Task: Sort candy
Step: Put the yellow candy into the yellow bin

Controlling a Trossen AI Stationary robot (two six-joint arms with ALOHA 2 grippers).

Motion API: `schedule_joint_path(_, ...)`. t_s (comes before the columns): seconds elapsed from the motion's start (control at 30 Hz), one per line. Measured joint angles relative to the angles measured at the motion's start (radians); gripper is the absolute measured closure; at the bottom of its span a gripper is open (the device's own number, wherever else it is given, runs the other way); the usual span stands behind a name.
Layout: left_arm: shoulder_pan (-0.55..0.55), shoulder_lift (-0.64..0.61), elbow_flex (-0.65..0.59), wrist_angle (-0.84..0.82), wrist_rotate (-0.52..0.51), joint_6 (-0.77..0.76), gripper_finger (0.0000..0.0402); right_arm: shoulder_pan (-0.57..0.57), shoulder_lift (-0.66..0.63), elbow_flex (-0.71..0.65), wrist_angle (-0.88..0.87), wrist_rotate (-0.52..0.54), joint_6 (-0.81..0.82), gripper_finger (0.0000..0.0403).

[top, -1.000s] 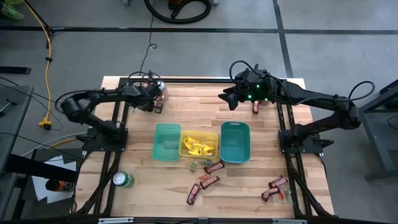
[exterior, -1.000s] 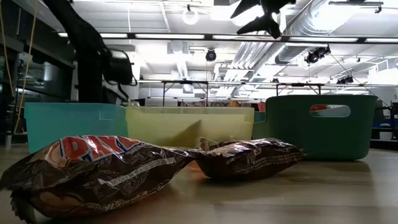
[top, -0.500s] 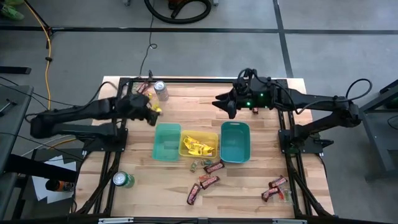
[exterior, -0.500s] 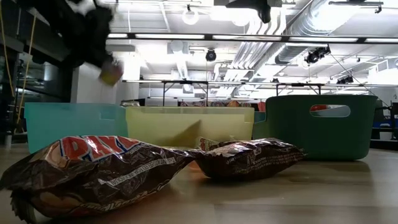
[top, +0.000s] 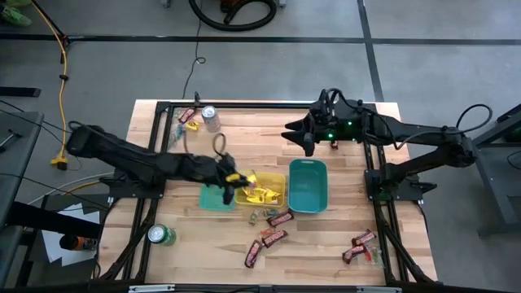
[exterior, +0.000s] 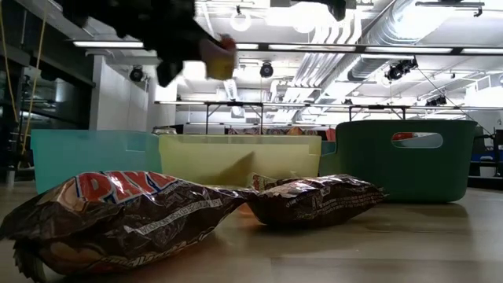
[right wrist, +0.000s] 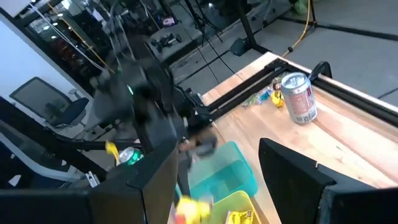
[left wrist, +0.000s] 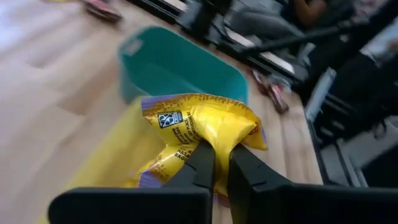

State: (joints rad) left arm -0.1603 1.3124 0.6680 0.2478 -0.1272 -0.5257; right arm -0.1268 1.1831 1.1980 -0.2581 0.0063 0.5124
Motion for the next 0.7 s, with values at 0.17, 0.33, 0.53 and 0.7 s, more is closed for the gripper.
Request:
schedule_joint_path(0.17,0.001,0.171,0.072,-0.010,0.021,-0.022,0.0375,0.000,-0.044,0.000,-0.004,0.000,-0.031,0.0186)
schedule_joint_path(0.33,-0.006,0.251,0.173,-0.099,0.020,-0.020,0.0327,0.000,-0.075,0.000,-0.016,-0.004,-0.067,0.0186)
schedule_joint_path(0.53,-0.017,0.247,0.278,-0.313,0.020,0.004,0.0240,0.000,-0.090,0.000,-0.034,-0.013,-0.099,0.0186)
schedule_joint_path(0.7,-0.003,0.177,0.360,-0.520,0.018,0.037,0.0190,0.000,-0.093,0.000,-0.059,-0.015,-0.112,0.0186)
